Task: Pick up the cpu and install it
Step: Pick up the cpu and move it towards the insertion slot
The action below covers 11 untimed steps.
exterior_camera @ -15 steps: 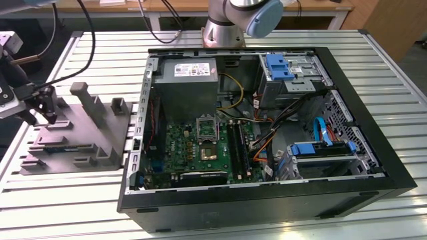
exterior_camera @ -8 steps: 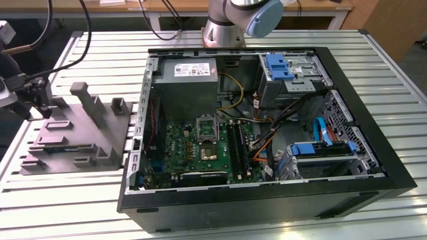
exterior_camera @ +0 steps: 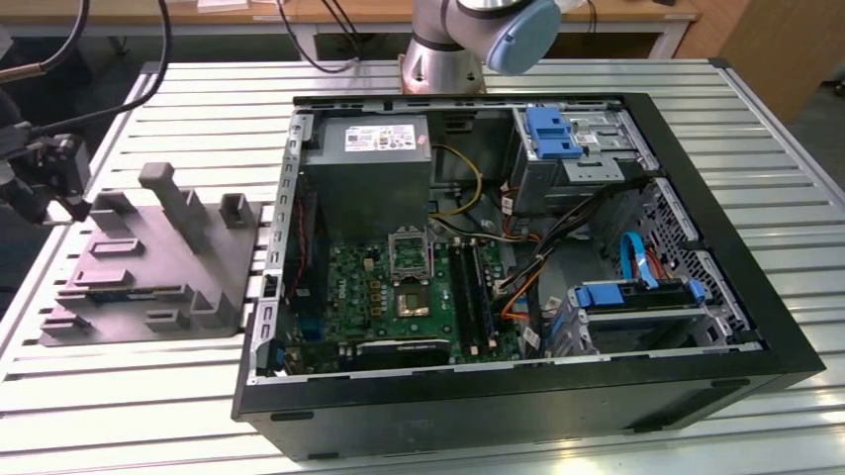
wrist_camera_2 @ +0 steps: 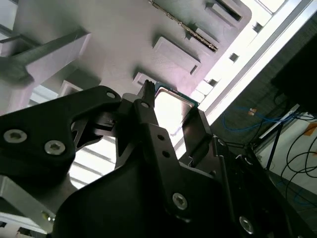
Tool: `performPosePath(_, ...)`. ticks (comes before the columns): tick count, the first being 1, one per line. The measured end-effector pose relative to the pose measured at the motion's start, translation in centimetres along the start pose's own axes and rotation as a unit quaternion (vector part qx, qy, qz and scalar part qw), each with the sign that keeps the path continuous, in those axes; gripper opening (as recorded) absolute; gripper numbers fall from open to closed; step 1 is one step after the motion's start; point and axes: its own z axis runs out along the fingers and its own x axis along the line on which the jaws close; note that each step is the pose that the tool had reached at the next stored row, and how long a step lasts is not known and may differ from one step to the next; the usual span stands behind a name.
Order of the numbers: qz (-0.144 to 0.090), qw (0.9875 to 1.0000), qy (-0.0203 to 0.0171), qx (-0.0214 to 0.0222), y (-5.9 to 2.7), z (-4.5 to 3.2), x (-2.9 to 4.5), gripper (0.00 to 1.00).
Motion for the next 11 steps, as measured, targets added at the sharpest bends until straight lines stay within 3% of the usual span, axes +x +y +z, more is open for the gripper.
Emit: performPosePath(11,0.000,1.0000,0.0003,0.0000,0.08,-2.99,0.01,0.47)
